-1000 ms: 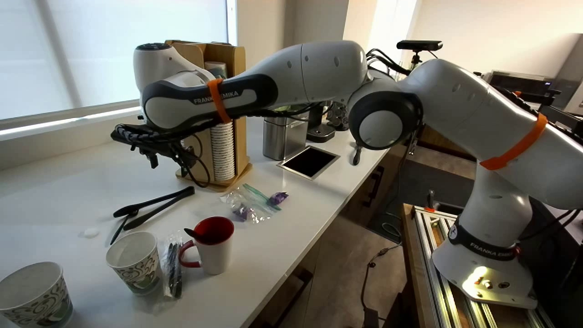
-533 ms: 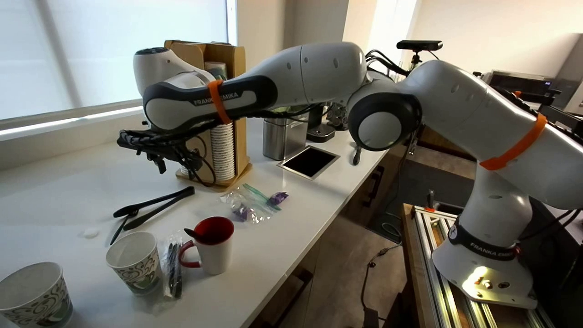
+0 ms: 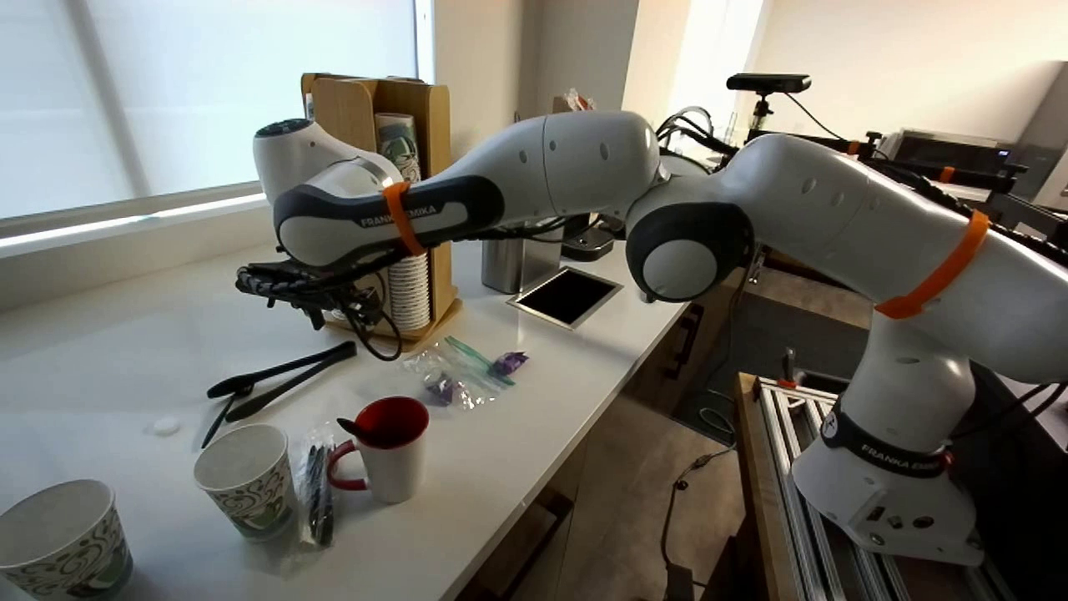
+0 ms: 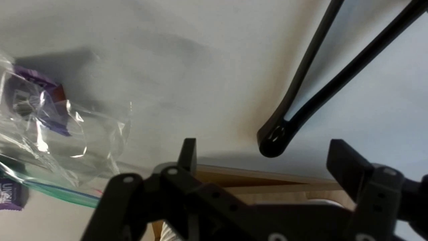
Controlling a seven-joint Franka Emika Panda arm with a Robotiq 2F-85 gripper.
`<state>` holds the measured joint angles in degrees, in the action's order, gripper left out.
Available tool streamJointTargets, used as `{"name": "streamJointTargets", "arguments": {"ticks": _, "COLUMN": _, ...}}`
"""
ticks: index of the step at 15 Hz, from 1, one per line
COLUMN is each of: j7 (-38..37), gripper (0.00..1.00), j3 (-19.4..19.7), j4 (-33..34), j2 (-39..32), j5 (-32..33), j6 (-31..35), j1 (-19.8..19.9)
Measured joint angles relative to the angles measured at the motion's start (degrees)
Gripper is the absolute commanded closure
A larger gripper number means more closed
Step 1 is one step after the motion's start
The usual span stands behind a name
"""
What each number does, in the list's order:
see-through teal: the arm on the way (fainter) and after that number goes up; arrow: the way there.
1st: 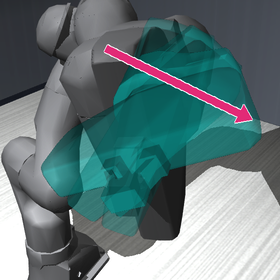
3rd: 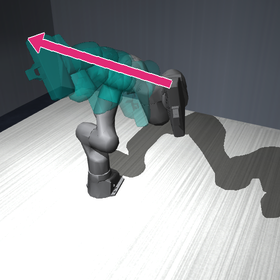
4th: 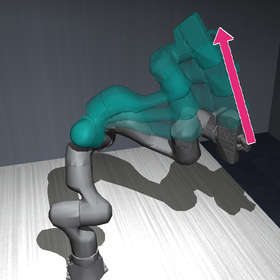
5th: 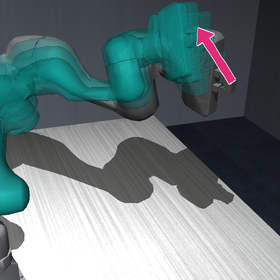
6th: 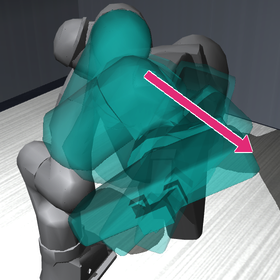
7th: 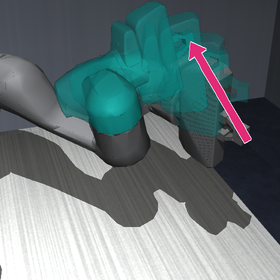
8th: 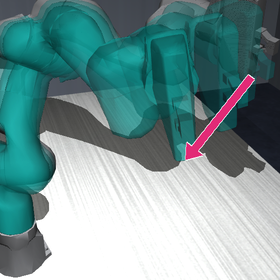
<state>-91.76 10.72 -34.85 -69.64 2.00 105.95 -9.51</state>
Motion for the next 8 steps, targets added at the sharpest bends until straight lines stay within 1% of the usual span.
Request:
{"name": "streamJointTargets", "arguments": {"ticks": 3, "j7": -0.4, "gripper": 0.00, "j3": 0.7, "j4": 1.3, "j2": -1.5, "j5": 0.7, "j6": -0.2, "j1": -0.4}}
{"name": "streamJointTargets", "arguments": {"ticks": 8, "j7": -0.3, "gripper": 0.00, "j3": 0.7, "j4": 1.3, "j2": -1.4, "j5": 0.7, "j6": 0.4, "j1": -0.3}}
